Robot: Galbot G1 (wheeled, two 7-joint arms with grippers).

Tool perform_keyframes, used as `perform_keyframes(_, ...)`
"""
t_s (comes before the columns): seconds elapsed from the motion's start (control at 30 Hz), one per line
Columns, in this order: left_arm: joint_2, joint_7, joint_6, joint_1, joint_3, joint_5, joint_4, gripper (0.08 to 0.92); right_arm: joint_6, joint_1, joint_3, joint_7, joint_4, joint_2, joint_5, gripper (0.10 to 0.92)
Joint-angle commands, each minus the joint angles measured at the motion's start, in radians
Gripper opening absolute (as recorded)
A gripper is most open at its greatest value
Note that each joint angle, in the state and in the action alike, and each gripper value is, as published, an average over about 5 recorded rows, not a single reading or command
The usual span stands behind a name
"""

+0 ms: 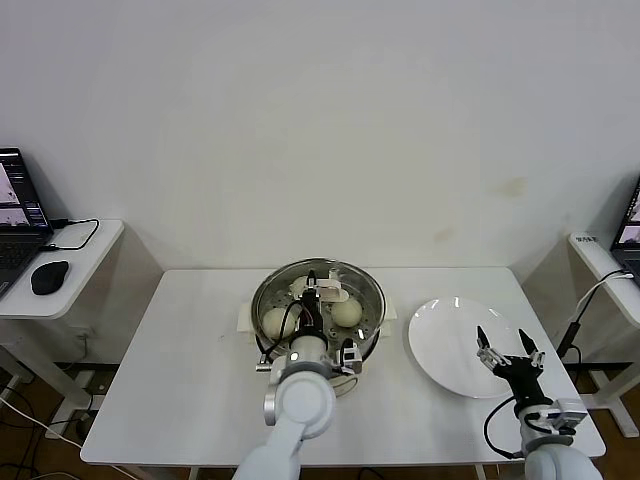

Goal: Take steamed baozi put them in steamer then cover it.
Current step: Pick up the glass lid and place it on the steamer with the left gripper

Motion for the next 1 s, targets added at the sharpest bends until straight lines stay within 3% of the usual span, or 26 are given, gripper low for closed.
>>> perform_keyframes(0.03, 0.000, 0.003, -0.002, 0.005, 0.001, 0.019, 0.007, 0.144, 0.002, 0.000, 0.002, -0.003, -0.001, 0.000, -0.001, 0.822)
perform_keyframes(1.0, 0.006, -0.027, -0.033, -0.001, -0.010, 0.005, 0.024, 0.144, 0.007, -0.006, 0.008, -0.005, 0.000, 0.004, -0.004, 0.822)
